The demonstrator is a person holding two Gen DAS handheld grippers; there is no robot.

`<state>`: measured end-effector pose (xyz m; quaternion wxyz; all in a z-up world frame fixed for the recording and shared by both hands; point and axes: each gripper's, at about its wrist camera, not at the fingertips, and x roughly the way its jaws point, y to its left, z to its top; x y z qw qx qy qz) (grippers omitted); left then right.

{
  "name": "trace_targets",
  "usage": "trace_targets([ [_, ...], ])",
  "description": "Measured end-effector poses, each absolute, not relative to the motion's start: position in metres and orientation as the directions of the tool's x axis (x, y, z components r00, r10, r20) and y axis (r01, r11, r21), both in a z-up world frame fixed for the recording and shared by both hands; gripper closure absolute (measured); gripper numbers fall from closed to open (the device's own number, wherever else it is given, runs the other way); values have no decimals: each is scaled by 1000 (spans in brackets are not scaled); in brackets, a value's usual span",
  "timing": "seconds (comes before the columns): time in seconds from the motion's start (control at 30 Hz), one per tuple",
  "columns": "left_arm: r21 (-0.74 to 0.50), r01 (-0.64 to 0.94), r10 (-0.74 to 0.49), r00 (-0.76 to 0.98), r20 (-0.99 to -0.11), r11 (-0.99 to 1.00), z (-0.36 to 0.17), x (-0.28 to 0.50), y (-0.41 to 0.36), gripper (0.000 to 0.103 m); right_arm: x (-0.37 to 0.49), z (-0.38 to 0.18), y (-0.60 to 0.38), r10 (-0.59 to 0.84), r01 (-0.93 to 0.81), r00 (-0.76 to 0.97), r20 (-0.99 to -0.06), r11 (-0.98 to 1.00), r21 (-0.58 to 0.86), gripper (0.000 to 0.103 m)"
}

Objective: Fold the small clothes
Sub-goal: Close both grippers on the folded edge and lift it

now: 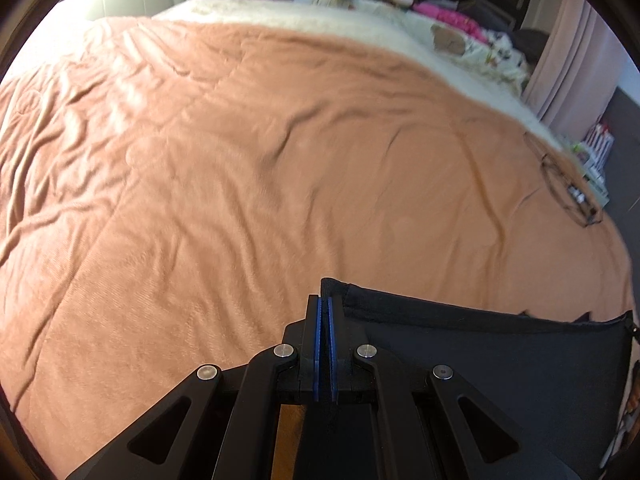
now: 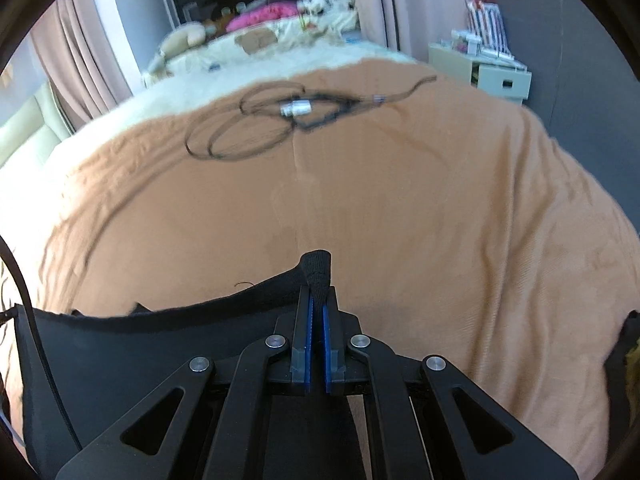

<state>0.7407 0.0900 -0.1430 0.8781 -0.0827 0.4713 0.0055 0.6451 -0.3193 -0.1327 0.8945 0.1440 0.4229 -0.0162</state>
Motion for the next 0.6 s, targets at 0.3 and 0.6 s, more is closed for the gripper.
trace_targets([
  [0.3,-98,-110,-26,523,-852,989,-168,750,86,100,668,-155,-311,88,145,564,-821,969,202,103],
  [0.6,-113,-123,-20,584,-811,986,-149,747,92,100,660,-139,-317,78,162,627,-775,960,228,103],
])
